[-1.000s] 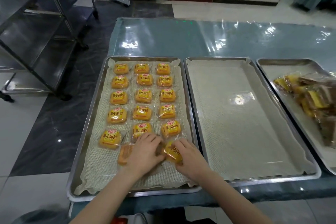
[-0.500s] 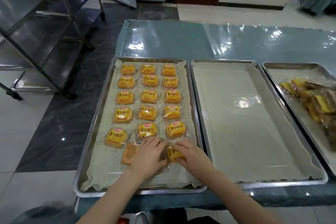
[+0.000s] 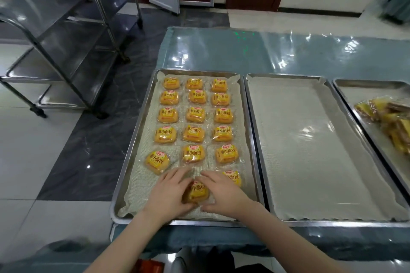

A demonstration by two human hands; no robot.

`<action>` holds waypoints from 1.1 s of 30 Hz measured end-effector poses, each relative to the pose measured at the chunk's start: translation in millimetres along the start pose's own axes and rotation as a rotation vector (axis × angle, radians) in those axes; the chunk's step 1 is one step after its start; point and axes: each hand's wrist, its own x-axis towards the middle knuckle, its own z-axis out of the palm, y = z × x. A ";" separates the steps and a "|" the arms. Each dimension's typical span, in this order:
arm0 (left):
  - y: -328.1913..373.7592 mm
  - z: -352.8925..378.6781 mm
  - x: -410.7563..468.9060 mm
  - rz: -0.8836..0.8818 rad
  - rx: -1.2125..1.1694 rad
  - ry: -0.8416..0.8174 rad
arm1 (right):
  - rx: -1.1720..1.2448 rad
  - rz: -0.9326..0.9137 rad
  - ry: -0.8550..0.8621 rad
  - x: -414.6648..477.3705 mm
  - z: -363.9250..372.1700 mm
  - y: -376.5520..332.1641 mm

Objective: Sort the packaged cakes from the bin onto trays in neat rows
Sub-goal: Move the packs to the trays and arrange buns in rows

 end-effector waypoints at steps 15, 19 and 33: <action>-11.8 -12.3 -38.2 -0.054 -0.293 0.302 | 0.045 0.158 0.256 23.1 4.2 -17.7; -13.8 -13.3 -40.0 -0.078 -0.315 0.319 | 0.050 0.219 0.146 28.7 9.0 -18.5; -22.0 -8.4 -43.0 0.071 -0.298 0.134 | 0.299 0.038 0.091 18.4 6.6 -41.3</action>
